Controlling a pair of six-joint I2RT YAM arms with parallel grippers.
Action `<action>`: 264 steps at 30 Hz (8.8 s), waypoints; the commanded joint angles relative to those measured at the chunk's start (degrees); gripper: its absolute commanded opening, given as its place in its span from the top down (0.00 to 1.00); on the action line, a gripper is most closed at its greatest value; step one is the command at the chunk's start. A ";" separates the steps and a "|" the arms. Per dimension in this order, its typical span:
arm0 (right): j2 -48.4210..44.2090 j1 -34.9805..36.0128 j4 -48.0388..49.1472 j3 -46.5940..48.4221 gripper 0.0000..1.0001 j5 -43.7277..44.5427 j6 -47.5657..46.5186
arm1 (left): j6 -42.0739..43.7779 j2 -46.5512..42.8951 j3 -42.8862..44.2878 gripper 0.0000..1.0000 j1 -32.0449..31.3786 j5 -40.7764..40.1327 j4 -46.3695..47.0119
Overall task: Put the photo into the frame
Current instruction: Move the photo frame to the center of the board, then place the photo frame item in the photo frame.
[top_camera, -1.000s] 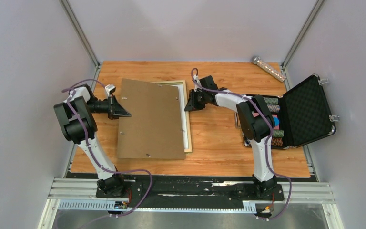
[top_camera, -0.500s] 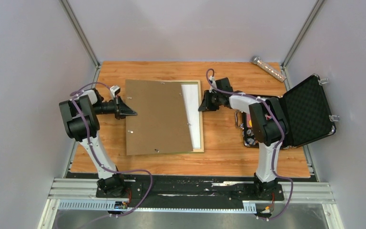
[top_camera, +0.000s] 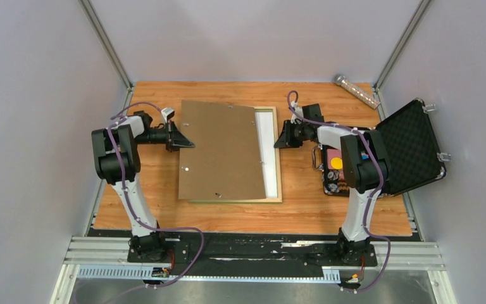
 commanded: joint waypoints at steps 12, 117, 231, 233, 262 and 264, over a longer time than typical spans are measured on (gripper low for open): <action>-2.06 -2.06 -4.78 -1.38 0.94 -3.05 -6.88 | -12.41 0.94 0.84 1.00 -6.57 -1.52 22.73; -3.33 2.59 -8.66 5.60 0.68 12.92 -7.98 | 41.58 16.17 17.35 1.00 -9.22 20.31 -44.10; -21.59 2.06 -4.18 -8.84 0.64 1.70 -8.78 | -48.81 -26.56 -9.16 1.00 -15.37 -8.07 40.07; -22.28 2.19 -4.18 -9.44 0.64 1.61 -9.05 | -48.65 -26.38 -9.15 1.00 -15.34 -8.48 40.06; -21.46 -4.11 -4.40 -11.88 0.66 9.17 -8.82 | -44.14 -21.32 -11.86 1.00 -12.56 -3.06 39.47; -21.52 -4.31 -4.36 -11.92 0.66 9.01 -8.82 | -43.93 -20.63 -11.77 1.00 -12.56 -2.44 39.45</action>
